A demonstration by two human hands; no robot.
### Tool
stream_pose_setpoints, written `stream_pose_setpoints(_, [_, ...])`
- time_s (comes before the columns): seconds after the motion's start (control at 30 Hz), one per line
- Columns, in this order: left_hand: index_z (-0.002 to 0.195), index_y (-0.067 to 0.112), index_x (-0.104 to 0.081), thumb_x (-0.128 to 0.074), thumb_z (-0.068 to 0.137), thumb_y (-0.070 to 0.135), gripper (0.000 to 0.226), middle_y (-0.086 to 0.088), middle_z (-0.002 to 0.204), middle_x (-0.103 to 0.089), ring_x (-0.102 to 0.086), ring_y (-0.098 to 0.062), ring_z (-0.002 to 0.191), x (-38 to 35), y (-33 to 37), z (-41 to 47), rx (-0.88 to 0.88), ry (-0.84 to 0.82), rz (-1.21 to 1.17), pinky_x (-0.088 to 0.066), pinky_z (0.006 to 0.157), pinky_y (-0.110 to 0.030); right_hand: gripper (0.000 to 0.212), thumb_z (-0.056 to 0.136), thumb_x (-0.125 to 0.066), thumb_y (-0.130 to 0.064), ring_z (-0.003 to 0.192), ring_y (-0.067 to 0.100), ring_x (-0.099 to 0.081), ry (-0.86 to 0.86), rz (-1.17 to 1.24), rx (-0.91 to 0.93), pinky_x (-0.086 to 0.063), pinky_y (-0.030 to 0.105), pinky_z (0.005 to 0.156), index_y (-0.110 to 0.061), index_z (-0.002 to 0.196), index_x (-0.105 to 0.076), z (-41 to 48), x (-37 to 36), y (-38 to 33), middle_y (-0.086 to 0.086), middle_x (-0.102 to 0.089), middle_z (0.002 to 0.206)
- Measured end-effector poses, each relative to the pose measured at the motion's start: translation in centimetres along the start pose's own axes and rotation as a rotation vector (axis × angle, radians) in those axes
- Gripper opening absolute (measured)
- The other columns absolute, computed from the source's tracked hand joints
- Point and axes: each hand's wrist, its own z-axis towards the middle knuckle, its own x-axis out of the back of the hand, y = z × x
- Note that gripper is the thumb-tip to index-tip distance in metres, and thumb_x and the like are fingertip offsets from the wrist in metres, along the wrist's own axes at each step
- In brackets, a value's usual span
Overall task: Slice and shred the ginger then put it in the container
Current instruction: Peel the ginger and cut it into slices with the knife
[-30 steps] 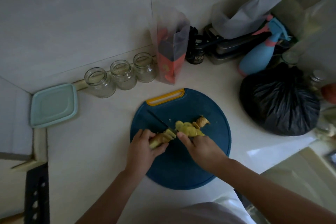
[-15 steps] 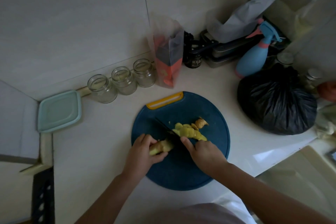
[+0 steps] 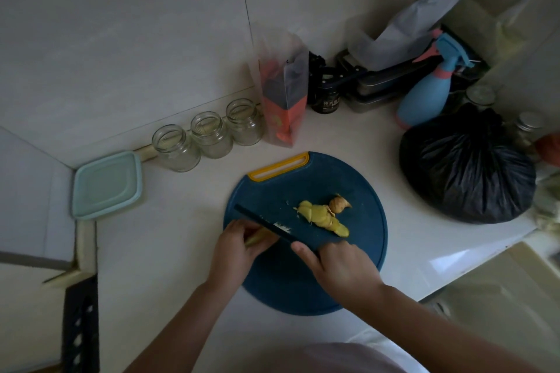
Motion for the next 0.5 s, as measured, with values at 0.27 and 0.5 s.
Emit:
stream_pose_setpoints(0.27, [0.107,0.01,-0.063,-0.084,0.07,0.017,0.043,0.01,0.094,-0.058,-0.057,-0.005,0.087,0.2,0.5,0.1,0.035,0.003,-0.021,-0.037,0.065,0.002,0.083,0.069,0.006,-0.081,0.058,0.024,-0.052,0.007,-0.001,0.038,-0.046,0.038,0.064,-0.014,0.058,-0.042,-0.1,-1.8,0.5,0.003,-0.048,0.057])
stream_pose_setpoints(0.5, [0.103,0.01,-0.068,-0.085,0.067,0.022,0.041,0.005,0.096,-0.066,-0.06,-0.007,0.086,0.2,-0.1,0.4,0.078,0.009,-0.008,-0.039,0.065,0.0,0.085,0.069,0.009,-0.081,0.061,0.025,-0.056,0.006,0.069,0.034,-0.048,0.038,0.066,-0.014,0.058,-0.042,0.1,-2.3,0.8,0.003,-0.05,0.058])
